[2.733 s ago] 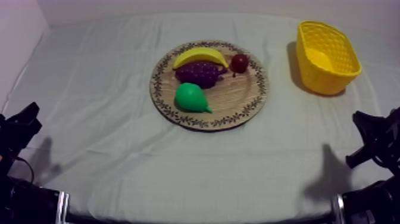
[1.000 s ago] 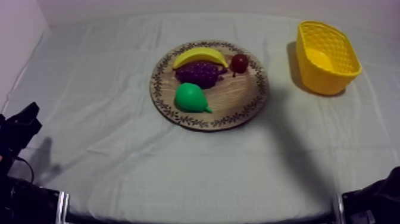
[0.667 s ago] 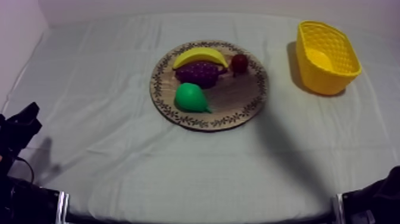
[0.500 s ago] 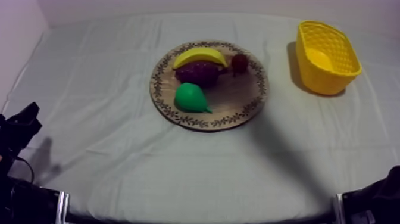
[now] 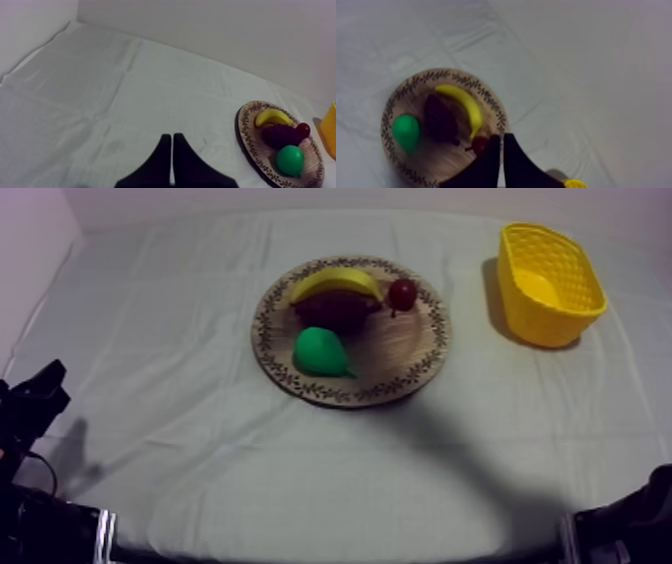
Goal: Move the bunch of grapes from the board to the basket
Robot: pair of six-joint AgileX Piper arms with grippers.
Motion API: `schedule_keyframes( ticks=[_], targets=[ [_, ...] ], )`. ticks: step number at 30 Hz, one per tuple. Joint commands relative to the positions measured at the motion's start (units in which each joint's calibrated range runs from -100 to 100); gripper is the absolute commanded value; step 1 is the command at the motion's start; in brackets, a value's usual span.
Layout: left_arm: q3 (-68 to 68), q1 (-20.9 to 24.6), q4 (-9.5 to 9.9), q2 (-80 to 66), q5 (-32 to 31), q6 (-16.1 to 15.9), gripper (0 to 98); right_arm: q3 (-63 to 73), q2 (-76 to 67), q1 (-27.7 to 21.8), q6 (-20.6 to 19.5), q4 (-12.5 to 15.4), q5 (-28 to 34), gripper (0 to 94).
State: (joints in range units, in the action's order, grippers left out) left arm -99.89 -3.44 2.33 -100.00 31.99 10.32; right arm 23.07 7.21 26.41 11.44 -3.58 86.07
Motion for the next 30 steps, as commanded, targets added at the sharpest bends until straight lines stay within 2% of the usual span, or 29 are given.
schedule_keyframes(
  ticks=[1,11,18,25,30],
  targets=[
    [0.00,0.01,-0.01,0.00,0.03,0.01,0.1,0.72,1.34,0.34,0.29,-0.02,3.46,0.6],
    [0.00,0.01,-0.01,0.00,0.03,0.01,0.1,2.74,7.10,1.04,1.53,1.28,8.25,0.6],
    [0.00,0.01,-0.01,0.00,0.03,0.01,0.1,2.03,8.28,1.05,4.80,1.74,8.79,0.6],
    [0.00,0.01,-0.01,0.00,0.03,0.01,0.1,2.48,8.55,0.53,10.24,2.92,9.15,0.5],
    [0.00,0.01,-0.01,0.00,0.03,0.01,0.1,2.42,8.70,0.28,11.60,3.42,8.66,0.5]
  ],
)
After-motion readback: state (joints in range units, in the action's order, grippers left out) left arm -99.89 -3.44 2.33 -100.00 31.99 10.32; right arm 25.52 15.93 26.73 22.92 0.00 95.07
